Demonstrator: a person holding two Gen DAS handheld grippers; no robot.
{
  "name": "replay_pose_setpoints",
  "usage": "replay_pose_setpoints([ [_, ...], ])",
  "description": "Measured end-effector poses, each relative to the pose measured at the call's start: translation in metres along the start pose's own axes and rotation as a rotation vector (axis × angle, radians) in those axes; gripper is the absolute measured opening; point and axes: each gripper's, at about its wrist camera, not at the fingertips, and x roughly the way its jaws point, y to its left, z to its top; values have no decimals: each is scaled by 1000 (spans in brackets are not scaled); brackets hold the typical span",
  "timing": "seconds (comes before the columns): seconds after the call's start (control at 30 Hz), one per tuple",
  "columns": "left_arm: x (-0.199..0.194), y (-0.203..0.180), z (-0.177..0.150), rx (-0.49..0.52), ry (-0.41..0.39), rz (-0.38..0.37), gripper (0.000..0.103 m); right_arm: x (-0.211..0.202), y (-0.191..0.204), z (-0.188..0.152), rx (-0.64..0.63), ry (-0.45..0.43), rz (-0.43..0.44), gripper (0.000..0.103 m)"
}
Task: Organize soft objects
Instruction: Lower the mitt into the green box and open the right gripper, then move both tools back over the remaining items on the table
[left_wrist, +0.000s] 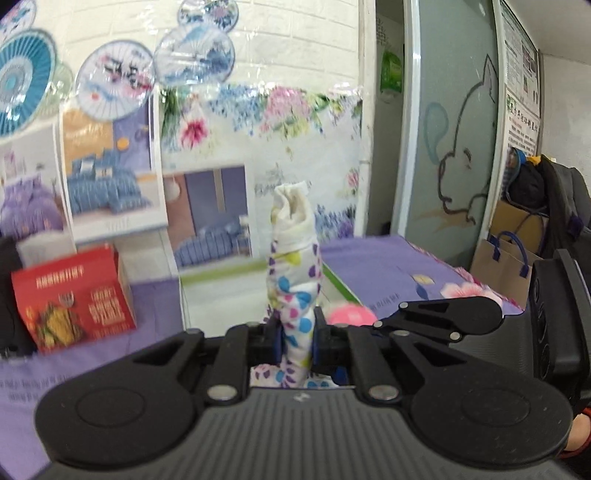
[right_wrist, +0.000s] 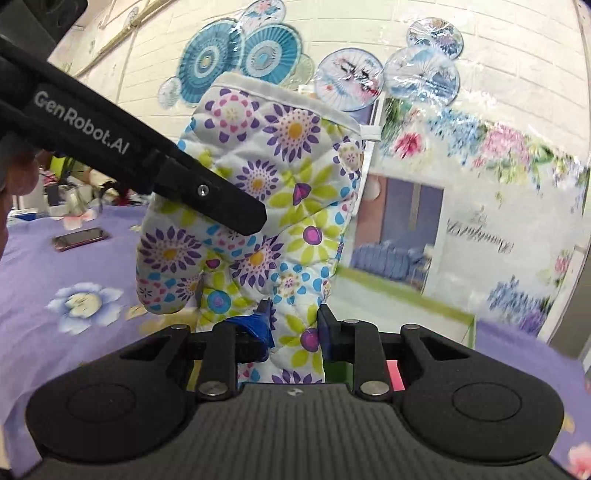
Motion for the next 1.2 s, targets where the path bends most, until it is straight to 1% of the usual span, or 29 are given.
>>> replay_pose_setpoints([
  [0.07, 21, 11, 24, 8, -11, 23, 9, 22, -18, 22, -32, 8, -30, 8],
  [0.13, 45, 23, 42, -2, -5, 38, 9, 39, -34, 38, -54, 19, -51, 8],
  [0.2, 75, 38, 55, -26, 30, 51, 9, 59, -50, 49, -87, 63, -77, 9],
  [0.27, 111, 36, 59, -32, 74, 73, 14, 78, -64, 51, -100, 121, -82, 10],
  [0.3, 130, 36, 58, -34, 99, 102, 33, 86, -71, 50, -93, 144, -82, 13],
  [0.33, 148, 36, 56, -24, 127, 144, 68, 95, -80, 47, -77, 165, -82, 14],
  [0.37, 163, 36, 53, -15, 142, 205, 75, 102, -87, 44, -52, 188, -75, 15],
  [0.4, 175, 38, 49, -1, 153, 263, 77, 106, -94, 41, -14, 206, -68, 16],
  [0.43, 185, 40, 45, 11, 177, 306, 77, 108, -101, 38, 26, 205, -68, 16],
  [0.47, 193, 43, 42, 12, 195, 324, 77, 108, -105, 34, 54, 201, -73, 17],
  [0.53, 201, 51, 37, -11, 212, 317, 77, 111, -113, 28, 84, 202, -83, 18],
  [0.6, 199, 54, 34, -21, 213, 307, 77, 111, -116, 23, 97, 196, -90, 19],
  [0.67, 195, 51, 33, -6, 204, 313, 77, 112, -116, 20, 103, 205, -98, 20],
  [0.77, 182, 40, 34, 27, 180, 320, 78, 111, -117, 21, 112, 207, -97, 21],
  [0.87, 162, 26, 36, 52, 144, 326, 82, 99, -113, 23, 124, 192, -99, 23],
  [0.9, 154, 22, 37, 54, 130, 321, 85, 93, -111, 24, 128, 189, -99, 23],
  [0.97, 137, 16, 36, 49, 102, 309, 100, 80, -104, 25, 129, 185, -103, 24],
  [1.0, 125, 13, 35, 51, 70, 306, 103, 72, -101, 26, 128, 178, -108, 24],
  [1.1, 95, 3, 32, 65, 20, 314, 103, 46, -91, 29, 132, 158, -117, 25],
  [1.2, 68, -5, 25, 64, -9, 313, 103, 18, -81, 28, 157, 132, -133, 27],
])
